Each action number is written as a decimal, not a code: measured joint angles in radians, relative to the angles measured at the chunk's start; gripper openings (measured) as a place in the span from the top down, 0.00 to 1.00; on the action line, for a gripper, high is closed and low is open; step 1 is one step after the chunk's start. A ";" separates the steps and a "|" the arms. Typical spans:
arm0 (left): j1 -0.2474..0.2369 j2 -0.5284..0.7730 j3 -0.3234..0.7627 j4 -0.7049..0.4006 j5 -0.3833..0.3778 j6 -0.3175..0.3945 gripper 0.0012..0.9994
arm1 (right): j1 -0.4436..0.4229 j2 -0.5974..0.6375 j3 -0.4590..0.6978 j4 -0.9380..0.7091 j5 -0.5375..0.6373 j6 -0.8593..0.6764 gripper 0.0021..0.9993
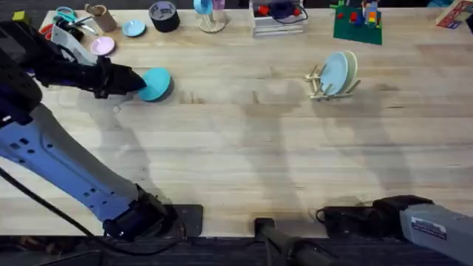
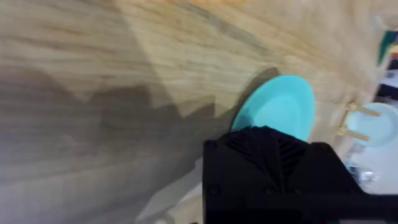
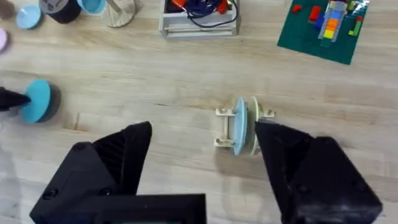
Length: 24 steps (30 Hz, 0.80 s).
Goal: Pick up the plates from the table one by one and place each into a slot on the dish rack.
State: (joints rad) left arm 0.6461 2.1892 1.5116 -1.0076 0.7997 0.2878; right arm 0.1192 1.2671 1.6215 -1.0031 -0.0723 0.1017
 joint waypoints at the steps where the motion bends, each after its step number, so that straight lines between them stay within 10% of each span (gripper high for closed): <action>1: 0.002 0.007 0.001 0.002 0.018 -0.001 0.96 | 0.000 0.000 0.000 0.000 0.000 0.000 0.00; 24: 0.005 0.023 0.001 0.008 0.062 -0.004 0.96 | 0.000 0.000 0.000 -0.016 -0.079 0.069 0.00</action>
State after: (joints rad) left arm 0.6506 2.2124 1.5127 -0.9997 0.8619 0.2837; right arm 0.1192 1.2671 1.6215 -1.0194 -0.1514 0.1702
